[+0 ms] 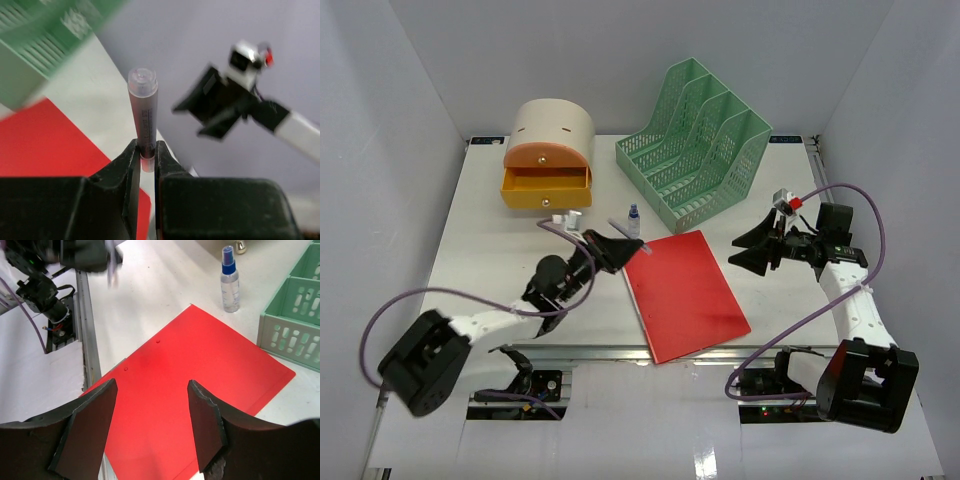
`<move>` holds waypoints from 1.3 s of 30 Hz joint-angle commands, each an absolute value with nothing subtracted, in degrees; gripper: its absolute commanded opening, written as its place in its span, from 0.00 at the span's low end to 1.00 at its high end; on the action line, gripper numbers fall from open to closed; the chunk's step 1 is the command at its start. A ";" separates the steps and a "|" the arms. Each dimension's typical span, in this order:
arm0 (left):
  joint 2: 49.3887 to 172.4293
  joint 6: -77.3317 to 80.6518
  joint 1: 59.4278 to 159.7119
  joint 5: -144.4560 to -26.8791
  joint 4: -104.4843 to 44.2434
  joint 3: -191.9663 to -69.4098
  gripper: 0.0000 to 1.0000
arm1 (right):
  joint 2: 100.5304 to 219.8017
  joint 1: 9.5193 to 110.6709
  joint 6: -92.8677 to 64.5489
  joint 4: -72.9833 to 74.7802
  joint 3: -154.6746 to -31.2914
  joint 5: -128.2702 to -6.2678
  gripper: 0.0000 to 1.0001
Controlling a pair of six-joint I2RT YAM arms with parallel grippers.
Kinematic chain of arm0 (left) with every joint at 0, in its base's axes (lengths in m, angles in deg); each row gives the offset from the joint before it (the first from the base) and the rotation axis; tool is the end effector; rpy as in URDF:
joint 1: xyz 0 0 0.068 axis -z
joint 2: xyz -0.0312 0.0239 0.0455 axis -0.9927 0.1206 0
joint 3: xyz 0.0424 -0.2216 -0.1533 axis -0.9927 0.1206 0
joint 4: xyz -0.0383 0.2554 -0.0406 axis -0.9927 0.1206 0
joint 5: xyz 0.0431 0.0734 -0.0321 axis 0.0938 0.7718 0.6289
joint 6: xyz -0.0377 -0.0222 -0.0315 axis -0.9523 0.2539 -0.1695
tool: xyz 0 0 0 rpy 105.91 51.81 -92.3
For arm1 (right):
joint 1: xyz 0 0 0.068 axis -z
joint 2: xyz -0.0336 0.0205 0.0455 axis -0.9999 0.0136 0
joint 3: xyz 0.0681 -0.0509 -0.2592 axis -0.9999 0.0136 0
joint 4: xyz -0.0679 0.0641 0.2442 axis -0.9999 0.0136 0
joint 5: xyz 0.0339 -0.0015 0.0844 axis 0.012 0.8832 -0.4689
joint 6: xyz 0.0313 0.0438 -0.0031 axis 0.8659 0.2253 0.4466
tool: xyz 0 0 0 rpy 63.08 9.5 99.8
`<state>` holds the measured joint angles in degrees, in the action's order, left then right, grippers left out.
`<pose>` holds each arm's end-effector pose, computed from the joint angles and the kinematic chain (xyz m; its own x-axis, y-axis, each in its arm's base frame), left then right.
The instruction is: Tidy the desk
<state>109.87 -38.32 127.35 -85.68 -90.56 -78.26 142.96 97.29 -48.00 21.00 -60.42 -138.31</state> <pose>0.1738 -0.1767 0.2177 -0.5597 -0.5368 -0.6313 0.5703 0.3033 -0.7634 0.2176 0.0043 0.2659 -0.2666 -0.0523 -0.9624 -0.9212 0.3073 0.2385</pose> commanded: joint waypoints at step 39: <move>121.10 -70.16 78.32 -92.28 -17.66 -124.44 0.48 | 140.70 100.48 -49.01 21.84 -61.73 -137.15 0.64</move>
